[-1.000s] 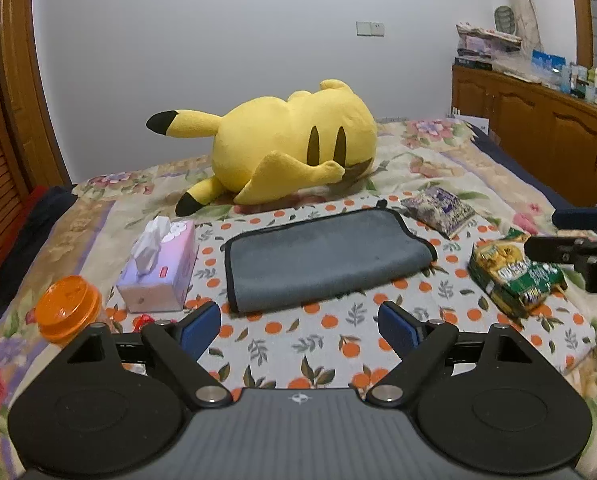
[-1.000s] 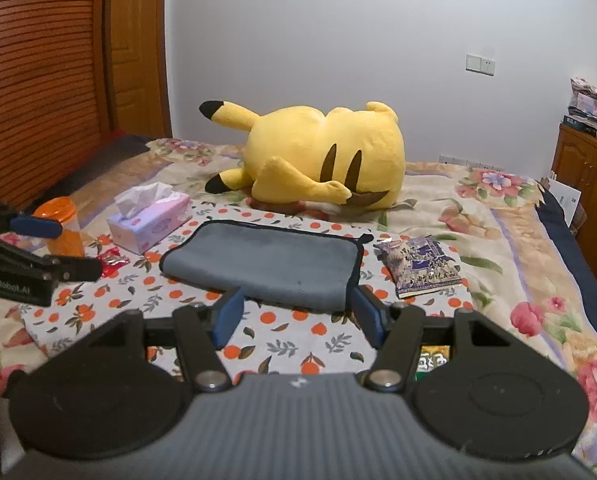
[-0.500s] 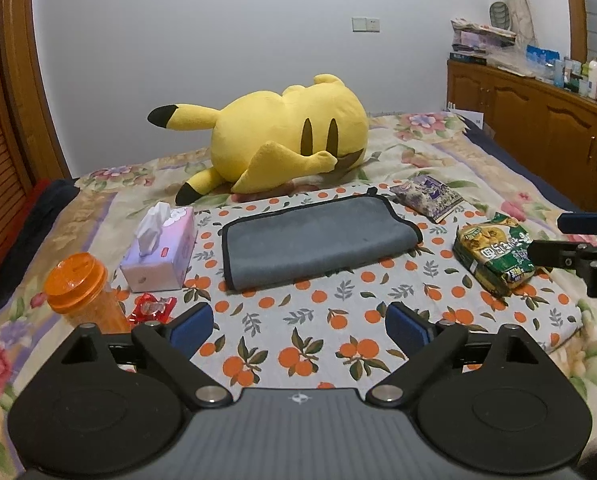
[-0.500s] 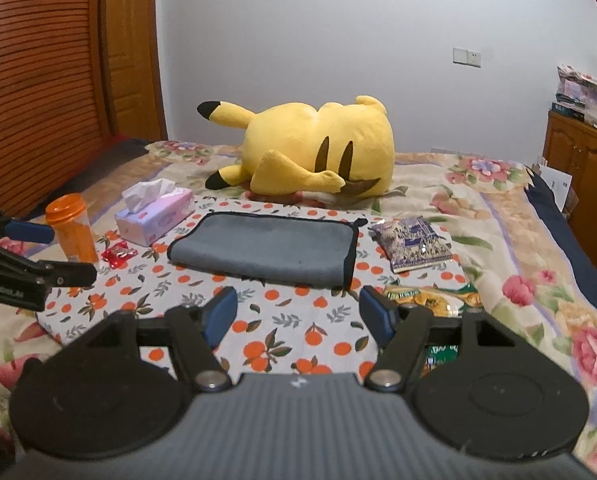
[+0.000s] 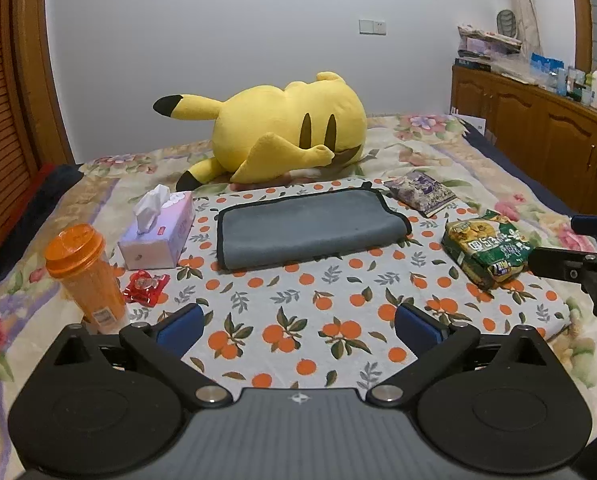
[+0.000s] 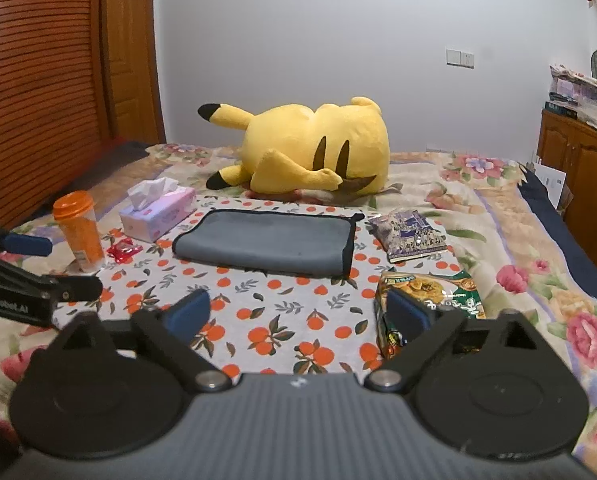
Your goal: Fold towel
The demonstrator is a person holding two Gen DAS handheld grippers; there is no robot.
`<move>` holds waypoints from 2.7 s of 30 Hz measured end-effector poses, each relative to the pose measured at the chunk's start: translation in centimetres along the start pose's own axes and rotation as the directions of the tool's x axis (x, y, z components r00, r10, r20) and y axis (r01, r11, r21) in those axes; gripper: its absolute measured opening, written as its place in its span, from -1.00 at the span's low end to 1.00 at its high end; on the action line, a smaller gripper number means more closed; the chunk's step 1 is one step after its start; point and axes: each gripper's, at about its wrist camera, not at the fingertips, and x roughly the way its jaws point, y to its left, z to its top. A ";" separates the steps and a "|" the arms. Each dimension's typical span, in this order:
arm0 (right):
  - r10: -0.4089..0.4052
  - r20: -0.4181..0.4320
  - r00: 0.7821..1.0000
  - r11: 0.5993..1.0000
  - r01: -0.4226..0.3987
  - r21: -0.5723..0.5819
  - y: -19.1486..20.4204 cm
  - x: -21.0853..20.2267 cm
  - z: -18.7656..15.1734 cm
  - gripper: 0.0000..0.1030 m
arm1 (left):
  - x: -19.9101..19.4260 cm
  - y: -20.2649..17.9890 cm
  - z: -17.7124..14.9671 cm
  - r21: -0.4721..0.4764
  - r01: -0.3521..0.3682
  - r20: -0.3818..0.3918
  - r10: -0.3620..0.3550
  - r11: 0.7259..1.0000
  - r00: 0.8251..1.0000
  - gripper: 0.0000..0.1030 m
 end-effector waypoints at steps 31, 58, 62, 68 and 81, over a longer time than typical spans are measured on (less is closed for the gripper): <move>-0.038 -0.016 0.999 0.998 0.038 0.044 0.9 -1.4 -3.4 1.00 | -1.4 -1.7 -5.7 -0.029 -0.035 -0.022 0.035 0.999 0.999 1.00; -0.068 0.039 0.997 0.996 0.066 0.058 0.7 -2.1 -3.6 1.00 | -3.6 -1.4 -6.2 -0.042 -0.070 0.113 0.074 0.997 0.991 1.00; -0.072 0.055 0.996 0.996 0.069 0.062 0.6 -2.2 -3.6 1.00 | -3.9 -1.4 -6.2 -0.039 -0.074 0.135 0.078 0.997 0.988 1.00; -0.077 0.072 0.994 0.995 0.073 0.062 0.5 -2.5 -3.6 1.00 | -4.3 -1.3 -6.1 -0.049 -0.074 0.162 0.081 0.996 0.983 1.00; -0.093 0.115 0.989 0.994 0.086 0.064 0.3 -3.1 -3.7 1.00 | -5.2 -1.1 -6.0 -0.056 -0.079 0.221 0.089 0.995 0.971 1.00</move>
